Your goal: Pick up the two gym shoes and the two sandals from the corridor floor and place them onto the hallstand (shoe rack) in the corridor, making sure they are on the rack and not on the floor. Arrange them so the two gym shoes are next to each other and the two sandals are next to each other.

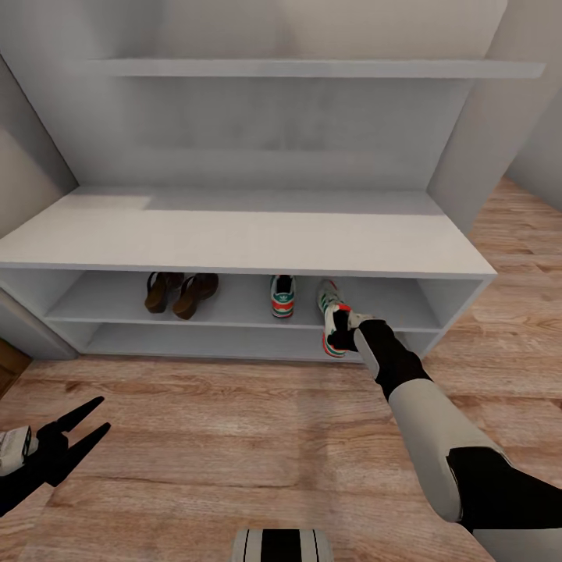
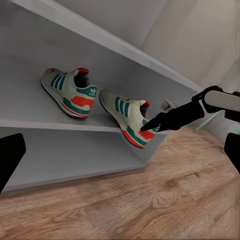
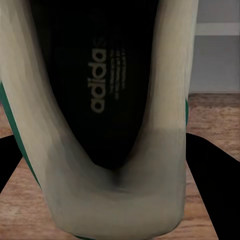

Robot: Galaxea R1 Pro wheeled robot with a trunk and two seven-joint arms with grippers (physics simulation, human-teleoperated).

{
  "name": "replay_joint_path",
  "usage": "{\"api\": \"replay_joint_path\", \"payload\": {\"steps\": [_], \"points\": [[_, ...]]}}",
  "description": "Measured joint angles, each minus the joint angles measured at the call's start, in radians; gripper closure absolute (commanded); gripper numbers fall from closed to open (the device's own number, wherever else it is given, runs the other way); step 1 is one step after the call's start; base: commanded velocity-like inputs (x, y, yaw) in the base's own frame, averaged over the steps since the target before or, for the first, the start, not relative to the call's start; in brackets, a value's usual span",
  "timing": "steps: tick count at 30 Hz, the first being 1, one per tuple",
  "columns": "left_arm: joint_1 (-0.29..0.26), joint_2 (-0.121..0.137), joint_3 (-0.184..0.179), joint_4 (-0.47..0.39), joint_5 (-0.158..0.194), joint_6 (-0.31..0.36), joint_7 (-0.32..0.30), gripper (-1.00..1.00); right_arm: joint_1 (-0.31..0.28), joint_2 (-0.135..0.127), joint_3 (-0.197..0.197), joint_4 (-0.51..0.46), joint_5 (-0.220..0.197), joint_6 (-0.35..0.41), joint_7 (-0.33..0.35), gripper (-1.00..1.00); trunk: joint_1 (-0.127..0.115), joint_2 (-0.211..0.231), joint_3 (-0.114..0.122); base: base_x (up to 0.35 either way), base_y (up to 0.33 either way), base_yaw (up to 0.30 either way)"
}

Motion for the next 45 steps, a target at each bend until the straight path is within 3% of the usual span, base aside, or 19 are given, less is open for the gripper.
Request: {"api": "replay_joint_path", "payload": {"steps": [24,29,41,45], "points": [[0.000,0.000,-0.004,0.000,0.000,0.000,0.000,-1.00,0.000,0.000,0.004,-0.002,0.002,0.000,0.000,1.00,0.000,0.000,0.000,0.027,0.007,0.000],[0.000,0.000,-0.005,0.000,0.000,0.000,0.000,-1.00,-0.001,0.000,0.004,-0.002,0.022,0.002,-0.002,1.00,-0.001,0.000,0.000,0.137,0.070,0.000],[0.000,0.000,-0.005,0.000,0.000,0.000,0.000,-1.00,-0.001,0.000,0.004,-0.002,0.027,0.002,-0.003,1.00,-0.003,0.000,0.000,0.058,0.037,0.000],[0.000,0.000,-0.024,0.000,0.000,0.000,0.000,-1.00,-0.001,0.000,0.004,-0.002,0.032,0.002,-0.003,1.00,-0.005,0.000,0.000,0.141,0.092,0.000]]}}
